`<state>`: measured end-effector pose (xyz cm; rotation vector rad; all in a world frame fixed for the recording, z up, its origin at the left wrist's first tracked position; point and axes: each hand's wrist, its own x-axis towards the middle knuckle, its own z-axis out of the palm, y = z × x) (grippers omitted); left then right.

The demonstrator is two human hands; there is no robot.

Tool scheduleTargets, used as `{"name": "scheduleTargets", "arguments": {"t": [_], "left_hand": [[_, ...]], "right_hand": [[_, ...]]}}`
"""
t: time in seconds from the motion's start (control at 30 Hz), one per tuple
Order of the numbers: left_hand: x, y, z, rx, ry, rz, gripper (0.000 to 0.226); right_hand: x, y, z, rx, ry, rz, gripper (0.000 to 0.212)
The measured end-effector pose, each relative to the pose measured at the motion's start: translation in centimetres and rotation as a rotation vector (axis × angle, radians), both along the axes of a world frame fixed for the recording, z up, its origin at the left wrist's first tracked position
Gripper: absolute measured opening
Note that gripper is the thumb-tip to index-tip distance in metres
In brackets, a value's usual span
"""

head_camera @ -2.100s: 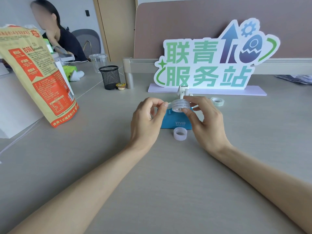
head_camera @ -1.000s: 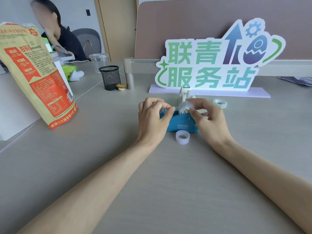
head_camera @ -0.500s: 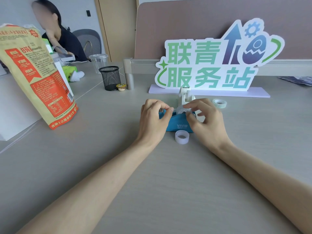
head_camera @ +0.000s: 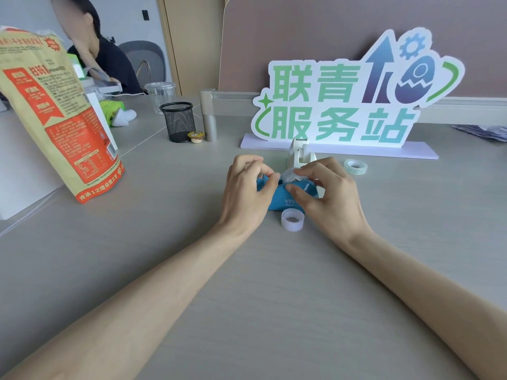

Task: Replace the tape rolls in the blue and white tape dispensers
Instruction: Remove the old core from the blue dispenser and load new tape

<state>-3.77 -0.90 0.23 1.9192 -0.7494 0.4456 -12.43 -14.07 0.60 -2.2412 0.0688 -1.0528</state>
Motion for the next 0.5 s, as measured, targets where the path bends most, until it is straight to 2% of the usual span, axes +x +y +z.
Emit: {"name": "scheduleTargets", "arguments": {"t": [0.2, 0.5], "left_hand": [[0.01, 0.30, 0.39, -0.054, 0.076, -0.011, 0.007], [0.43, 0.28, 0.37, -0.168, 0.287, -0.031, 0.012]], "right_hand": [[0.10, 0.23, 0.12, -0.030, 0.027, 0.011, 0.021], [0.26, 0.15, 0.05, -0.030, 0.080, 0.019, 0.034]]}}
